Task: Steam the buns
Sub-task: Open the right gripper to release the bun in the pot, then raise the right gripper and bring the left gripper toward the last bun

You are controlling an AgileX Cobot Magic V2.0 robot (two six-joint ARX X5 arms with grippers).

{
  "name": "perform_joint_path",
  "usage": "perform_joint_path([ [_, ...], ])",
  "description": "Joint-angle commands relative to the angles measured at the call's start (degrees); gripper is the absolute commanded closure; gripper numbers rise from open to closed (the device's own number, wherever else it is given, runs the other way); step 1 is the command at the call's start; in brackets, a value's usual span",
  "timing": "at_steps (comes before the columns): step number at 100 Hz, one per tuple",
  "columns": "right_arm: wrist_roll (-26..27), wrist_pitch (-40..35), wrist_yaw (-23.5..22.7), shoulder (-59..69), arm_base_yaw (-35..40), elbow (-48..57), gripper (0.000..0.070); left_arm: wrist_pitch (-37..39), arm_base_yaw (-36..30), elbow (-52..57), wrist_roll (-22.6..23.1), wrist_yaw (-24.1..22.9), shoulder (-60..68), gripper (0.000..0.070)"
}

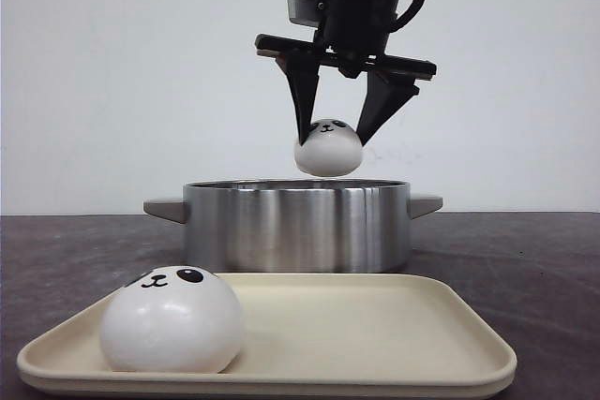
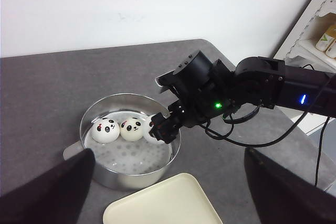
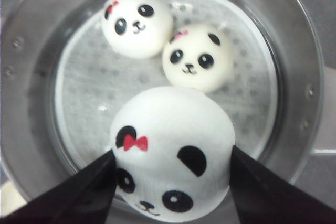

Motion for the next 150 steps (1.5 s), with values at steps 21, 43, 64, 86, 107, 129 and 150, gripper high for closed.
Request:
perform_joint_path([
  [21, -2.5, -2.1, -1.4, 0.6, -0.2, 1.2, 0.0201, 0.5, -0.3, 1.0, 0.5, -0.2, 0.5, 0.0143],
  [43, -3.7, -2.3, -2.9, 0.6, -0.7, 1.2, 0.0188, -1.2, -0.3, 1.0, 0.6, -0.2, 0.8, 0.0143],
  [64, -6.3, -2.1, -2.5, -1.1, -0.9, 1.2, 0.019, -4.5, -0.3, 0.3, 0.8, -1.0, 1.7, 0.0143],
  [86, -8.2, -1.0, -2.5, -12.0, -0.7, 1.2, 0.0372, -6.0, -0.4, -5.2, -0.6, -0.8, 2.3, 0.0143],
  [107, -10.6, -1.0, -2.5, -27.2, 1.9, 1.2, 0.07, -2.3, -3.0, -16.6, -4.0, 2.3, 2.3, 0.0142],
  [129, -10.5, -1.0, -2.1, -40.8, 3.8, 1.2, 0.07, 6.8, -9.3, -32.3, -9.2, 3.1, 4.1, 0.0142],
  [150, -10.6, -1.1, -2.1, -48.2, 3.8, 1.2, 0.07, 16.5, -14.2, -43.1, -12.7, 3.0, 10.3, 0.0142],
])
